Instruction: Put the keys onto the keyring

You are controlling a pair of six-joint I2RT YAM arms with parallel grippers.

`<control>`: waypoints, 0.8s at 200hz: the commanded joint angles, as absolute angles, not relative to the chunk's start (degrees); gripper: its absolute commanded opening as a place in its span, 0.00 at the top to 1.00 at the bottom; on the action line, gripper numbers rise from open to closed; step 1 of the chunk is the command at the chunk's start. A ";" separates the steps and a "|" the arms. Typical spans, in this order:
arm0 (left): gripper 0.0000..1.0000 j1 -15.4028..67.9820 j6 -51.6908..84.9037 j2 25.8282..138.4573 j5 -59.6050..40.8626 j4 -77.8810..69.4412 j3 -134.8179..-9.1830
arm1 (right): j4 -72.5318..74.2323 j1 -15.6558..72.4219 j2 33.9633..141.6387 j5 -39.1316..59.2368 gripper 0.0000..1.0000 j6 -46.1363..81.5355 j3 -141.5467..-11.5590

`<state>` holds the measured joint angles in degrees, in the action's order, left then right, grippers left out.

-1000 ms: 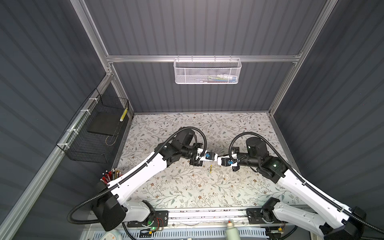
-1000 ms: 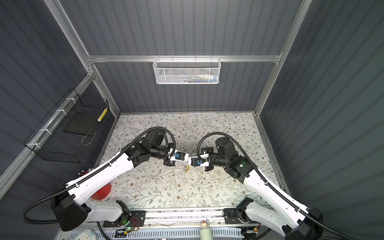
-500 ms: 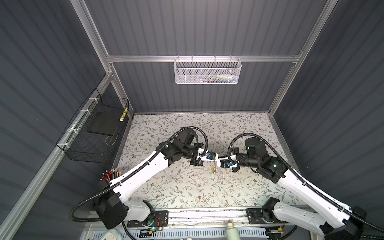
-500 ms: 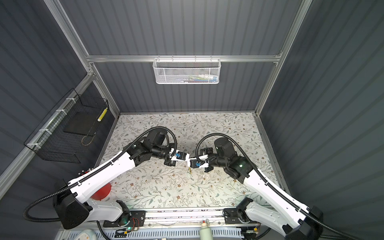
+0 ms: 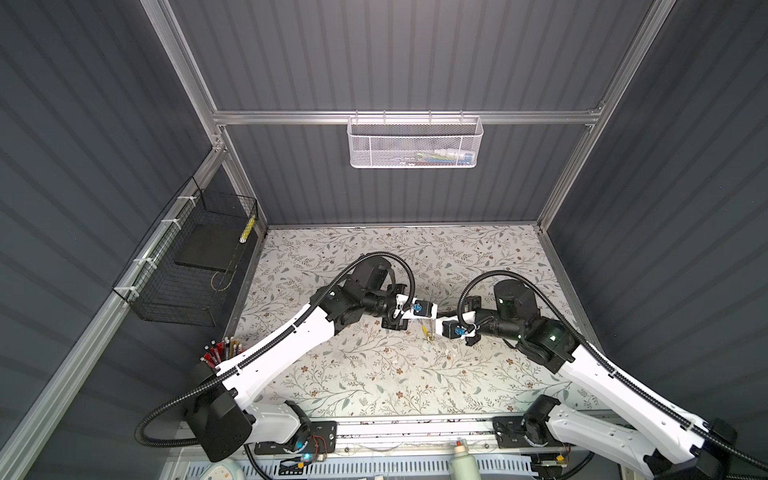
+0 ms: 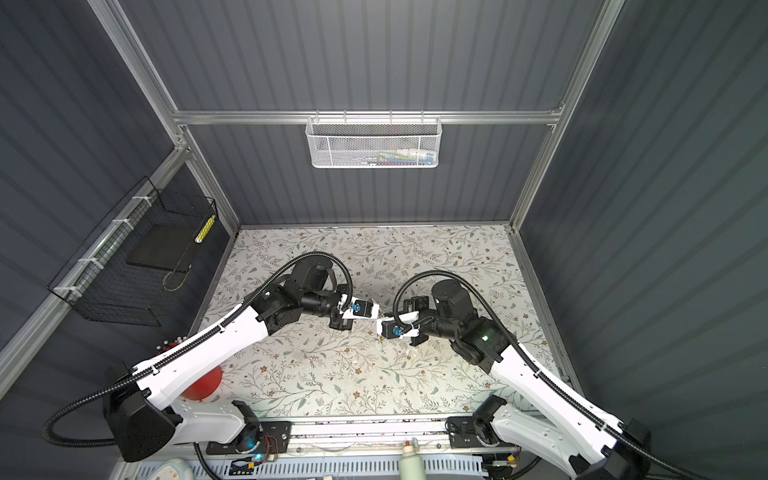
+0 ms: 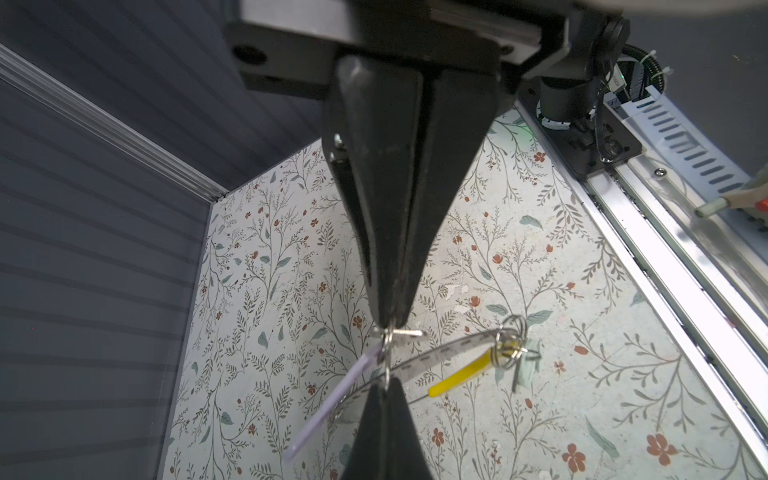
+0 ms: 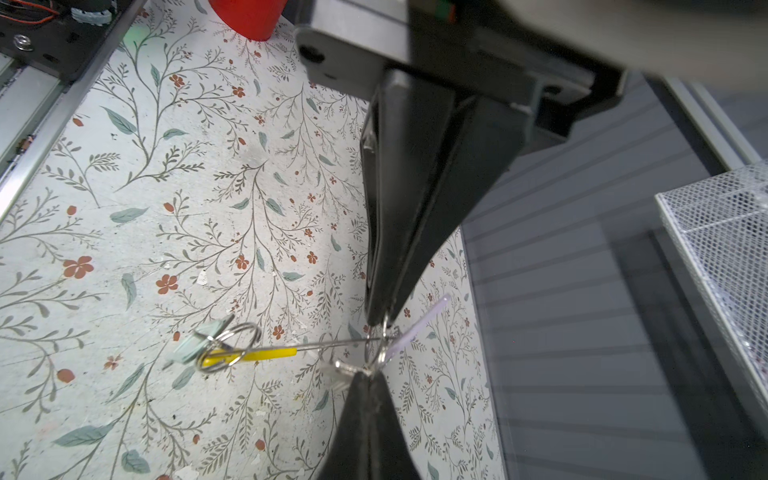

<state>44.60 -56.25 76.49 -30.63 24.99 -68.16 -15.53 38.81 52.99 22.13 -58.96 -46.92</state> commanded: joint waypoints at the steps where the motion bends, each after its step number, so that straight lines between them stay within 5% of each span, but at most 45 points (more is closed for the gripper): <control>1: 1.00 44.74 -53.91 74.05 -30.97 21.60 -67.83 | -15.19 39.16 52.60 19.86 1.00 -58.01 -44.95; 160: 1.00 43.87 -50.65 73.63 -32.68 20.64 -67.19 | -6.72 39.62 50.85 14.69 1.00 -56.49 -40.52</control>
